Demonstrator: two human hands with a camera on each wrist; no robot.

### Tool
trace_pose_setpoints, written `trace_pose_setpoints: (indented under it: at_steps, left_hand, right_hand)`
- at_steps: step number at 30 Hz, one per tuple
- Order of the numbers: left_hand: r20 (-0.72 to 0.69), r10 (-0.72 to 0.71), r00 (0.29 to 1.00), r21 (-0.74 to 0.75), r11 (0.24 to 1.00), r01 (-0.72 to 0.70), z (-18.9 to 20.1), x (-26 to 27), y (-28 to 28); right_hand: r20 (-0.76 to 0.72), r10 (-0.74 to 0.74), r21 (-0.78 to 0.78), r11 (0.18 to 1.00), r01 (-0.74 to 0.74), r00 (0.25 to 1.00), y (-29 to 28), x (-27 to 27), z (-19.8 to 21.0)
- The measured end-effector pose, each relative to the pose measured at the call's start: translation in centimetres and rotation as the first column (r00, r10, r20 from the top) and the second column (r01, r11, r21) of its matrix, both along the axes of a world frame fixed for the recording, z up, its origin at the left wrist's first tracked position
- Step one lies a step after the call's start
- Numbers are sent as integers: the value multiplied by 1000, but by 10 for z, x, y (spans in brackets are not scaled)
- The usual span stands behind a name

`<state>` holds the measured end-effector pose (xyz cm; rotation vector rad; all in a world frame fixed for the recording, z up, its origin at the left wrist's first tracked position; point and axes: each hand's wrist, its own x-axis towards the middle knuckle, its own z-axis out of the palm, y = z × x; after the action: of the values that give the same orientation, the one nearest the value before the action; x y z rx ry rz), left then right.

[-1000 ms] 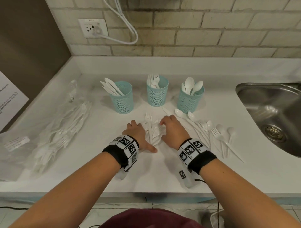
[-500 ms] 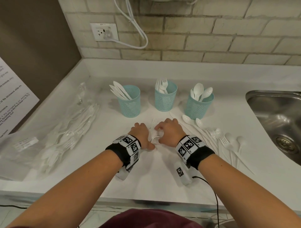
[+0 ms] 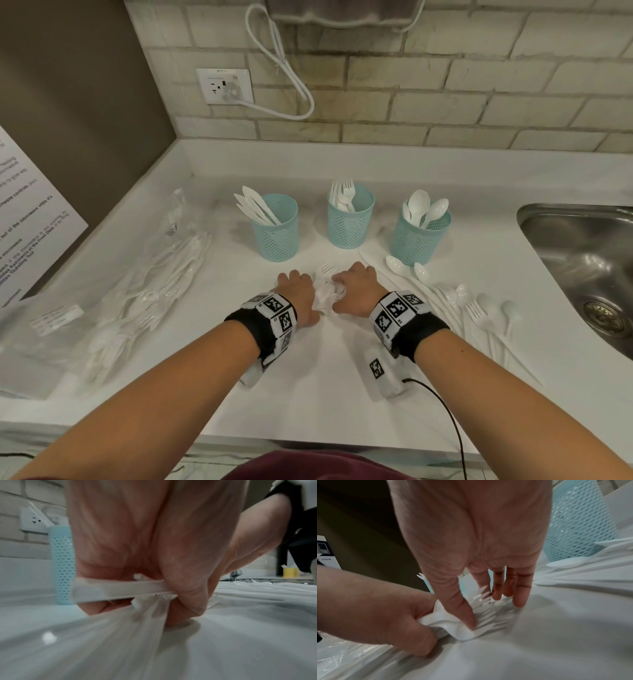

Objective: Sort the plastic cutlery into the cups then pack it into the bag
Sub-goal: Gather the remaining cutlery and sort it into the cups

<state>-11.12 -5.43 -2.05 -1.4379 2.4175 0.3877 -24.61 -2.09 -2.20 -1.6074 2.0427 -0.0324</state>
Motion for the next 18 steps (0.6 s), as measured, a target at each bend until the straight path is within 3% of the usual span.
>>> trace_pose_setpoints:
  at_steps: [6, 12, 18]
  left_hand:
    - [-22, 7, 1000, 32, 999, -7, -3, 3, -5]
    - [0, -83, 997, -27, 996, 83, -5, 6, -2]
    - [-80, -98, 992, -2, 995, 98, 1, 9, -4]
  right_hand:
    - [16, -8, -70, 997, 9, 1000, 1, 0, -1]
    - [173, -81, -207, 971, 116, 982, 5, -6, 4]
    - [343, -32, -96, 993, 69, 939, -3, -17, 9]
